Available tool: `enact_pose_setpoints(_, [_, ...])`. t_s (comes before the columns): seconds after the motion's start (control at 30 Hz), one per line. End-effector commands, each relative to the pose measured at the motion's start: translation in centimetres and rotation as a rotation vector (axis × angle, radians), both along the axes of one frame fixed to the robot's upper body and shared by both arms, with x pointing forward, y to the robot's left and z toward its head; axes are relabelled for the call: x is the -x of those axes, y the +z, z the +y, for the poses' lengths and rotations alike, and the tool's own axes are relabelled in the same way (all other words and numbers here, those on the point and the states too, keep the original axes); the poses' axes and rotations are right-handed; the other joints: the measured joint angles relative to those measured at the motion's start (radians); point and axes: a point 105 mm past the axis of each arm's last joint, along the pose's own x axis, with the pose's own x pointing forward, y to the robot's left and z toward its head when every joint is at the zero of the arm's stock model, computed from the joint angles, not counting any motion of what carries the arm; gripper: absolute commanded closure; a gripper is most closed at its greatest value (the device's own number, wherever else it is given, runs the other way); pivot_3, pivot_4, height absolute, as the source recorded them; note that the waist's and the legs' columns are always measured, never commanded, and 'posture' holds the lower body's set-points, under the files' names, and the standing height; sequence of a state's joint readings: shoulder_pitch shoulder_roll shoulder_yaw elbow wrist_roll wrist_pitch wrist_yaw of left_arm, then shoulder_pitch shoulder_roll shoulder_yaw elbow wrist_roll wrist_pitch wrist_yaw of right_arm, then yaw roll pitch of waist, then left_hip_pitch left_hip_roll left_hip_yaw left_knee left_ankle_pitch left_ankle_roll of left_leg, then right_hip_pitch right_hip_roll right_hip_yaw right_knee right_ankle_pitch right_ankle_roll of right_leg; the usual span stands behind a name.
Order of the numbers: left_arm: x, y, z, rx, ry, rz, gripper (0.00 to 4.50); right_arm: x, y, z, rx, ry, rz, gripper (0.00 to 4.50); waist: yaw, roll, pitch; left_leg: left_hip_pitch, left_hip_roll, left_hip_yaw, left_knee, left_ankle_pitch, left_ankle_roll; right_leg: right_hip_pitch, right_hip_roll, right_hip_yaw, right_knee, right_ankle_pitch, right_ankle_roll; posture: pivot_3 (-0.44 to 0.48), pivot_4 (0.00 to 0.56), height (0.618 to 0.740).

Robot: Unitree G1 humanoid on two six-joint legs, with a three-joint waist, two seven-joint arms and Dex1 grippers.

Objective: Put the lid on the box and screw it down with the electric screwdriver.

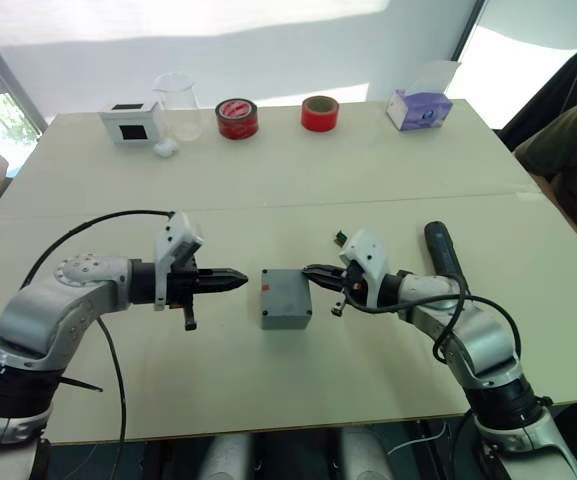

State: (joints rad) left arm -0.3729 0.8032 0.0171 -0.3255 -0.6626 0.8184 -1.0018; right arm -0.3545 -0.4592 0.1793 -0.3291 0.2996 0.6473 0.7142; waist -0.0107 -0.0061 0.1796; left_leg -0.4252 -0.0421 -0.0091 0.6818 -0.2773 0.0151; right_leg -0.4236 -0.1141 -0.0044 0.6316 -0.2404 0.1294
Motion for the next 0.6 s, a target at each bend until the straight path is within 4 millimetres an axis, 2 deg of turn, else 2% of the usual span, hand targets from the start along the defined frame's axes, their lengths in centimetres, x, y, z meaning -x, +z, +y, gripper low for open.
enact_pose_setpoints(0.03, [0.1,0.7,0.0,-0.006,-0.013,-0.036,4.5,0.3,0.3,0.2,-0.01,0.007,-0.012,3.64,0.0,0.0,0.0,0.0,0.0,0.0,0.0,0.0,0.0,0.0,0.0,0.0,0.0,0.0,0.0,0.0,0.15,0.74])
enact_pose_setpoints(0.2, [0.2,0.7,-0.1,-0.004,-0.014,-0.035,4.5,0.2,0.7,0.1,-0.01,0.002,-0.03,1.6,0.0,0.0,0.0,0.0,0.0,0.0,0.0,0.0,0.0,0.0,0.0,0.0,0.0,0.0,0.0,0.0,0.15,0.74])
enact_pose_setpoints(0.4, [0.3,0.8,-0.1,0.004,-0.018,-0.038,4.5,0.6,2.1,-0.4,-0.036,-0.005,-0.056,1.6,0.0,0.0,0.0,0.0,0.0,0.0,0.0,0.0,0.0,0.0,0.0,0.0,0.0,0.0,0.0,0.0,0.15,0.74])
enact_pose_setpoints(0.5, [0.2,1.9,-0.2,0.037,-0.024,-0.055,4.5,0.4,5.0,-1.9,-0.129,-0.087,-0.055,1.6,0.002,0.0,0.0,0.0,0.0,0.0,0.0,0.0,0.0,0.0,0.0,0.0,0.0,0.0,0.0,0.0,0.15,0.74])
enact_pose_setpoints(0.53, [0.2,2.5,-0.3,0.052,-0.033,-0.066,4.5,0.1,6.1,-3.2,-0.156,-0.138,-0.027,1.6,0.002,0.0,0.0,0.0,0.0,0.0,0.0,0.0,0.001,0.0,0.0,0.0,0.0,0.0,0.0,0.0,0.15,0.74])
enact_pose_setpoints(0.6, [0.2,3.1,-0.5,0.066,-0.045,-0.077,4.5,0.0,7.2,-4.5,-0.181,-0.189,0.014,1.6,0.004,0.0,0.0,0.0,0.0,0.0,0.0,0.0,0.001,0.0,0.0,0.0,0.0,0.0,0.0,0.0,0.15,0.74])
